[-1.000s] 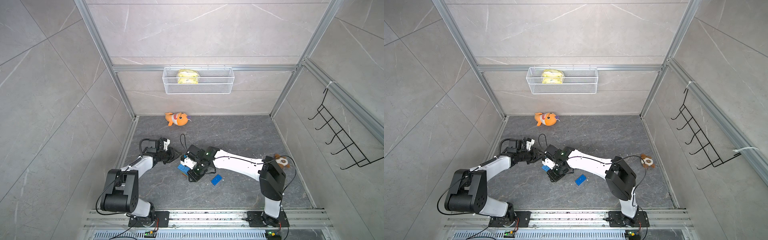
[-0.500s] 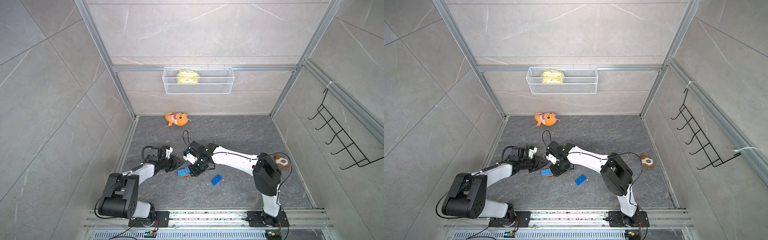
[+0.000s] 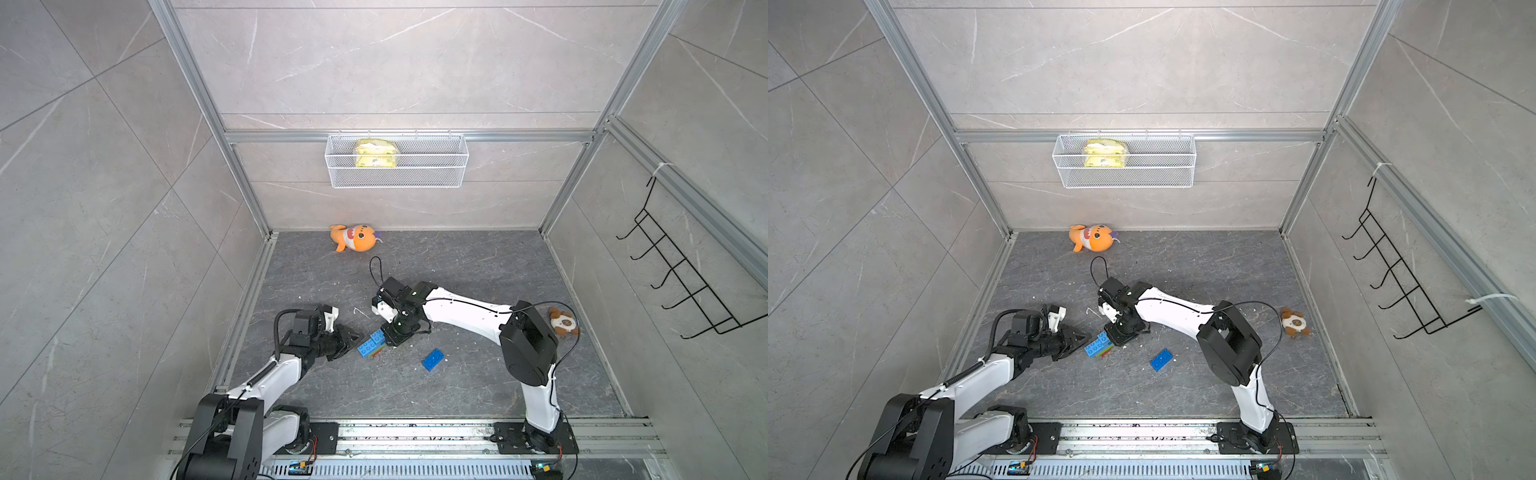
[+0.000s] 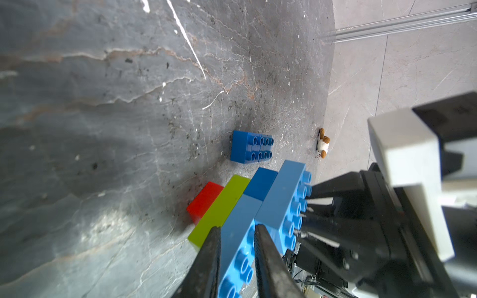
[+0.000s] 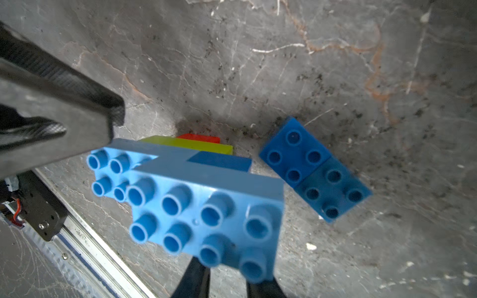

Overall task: Assemble a heart with lego
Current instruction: Adjust the lego brick at the center of the board.

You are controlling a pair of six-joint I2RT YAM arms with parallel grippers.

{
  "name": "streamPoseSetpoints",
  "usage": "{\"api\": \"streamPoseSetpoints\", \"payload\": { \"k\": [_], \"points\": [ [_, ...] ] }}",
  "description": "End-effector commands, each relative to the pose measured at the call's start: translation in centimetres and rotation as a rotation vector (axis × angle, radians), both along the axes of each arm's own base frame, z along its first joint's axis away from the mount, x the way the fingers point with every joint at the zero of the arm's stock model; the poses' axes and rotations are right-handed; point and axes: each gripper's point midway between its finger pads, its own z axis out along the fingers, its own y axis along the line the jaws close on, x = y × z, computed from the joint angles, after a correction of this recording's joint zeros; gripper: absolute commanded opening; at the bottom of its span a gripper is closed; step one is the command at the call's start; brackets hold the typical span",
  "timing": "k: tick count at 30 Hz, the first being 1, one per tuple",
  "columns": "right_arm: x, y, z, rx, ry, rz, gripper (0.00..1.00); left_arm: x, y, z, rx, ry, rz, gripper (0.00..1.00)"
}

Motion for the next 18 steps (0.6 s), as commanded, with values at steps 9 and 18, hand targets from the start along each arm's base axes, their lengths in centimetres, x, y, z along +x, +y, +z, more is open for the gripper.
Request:
{"api": "streamPoseSetpoints", "payload": {
  "k": [9, 18],
  "points": [
    [2.5, 0.5, -0.7, -0.015, -0.033, 0.0, 0.26, -1.4, 0.1, -0.8, 0.006, 0.032, 0.012, 0.21],
    [3.6, 1.2, -1.3, -0.02, -0.036, 0.01, 0.26, -2.5, -0.3, -0.4, -0.006, 0.012, 0.031, 0.17]
  ]
}}
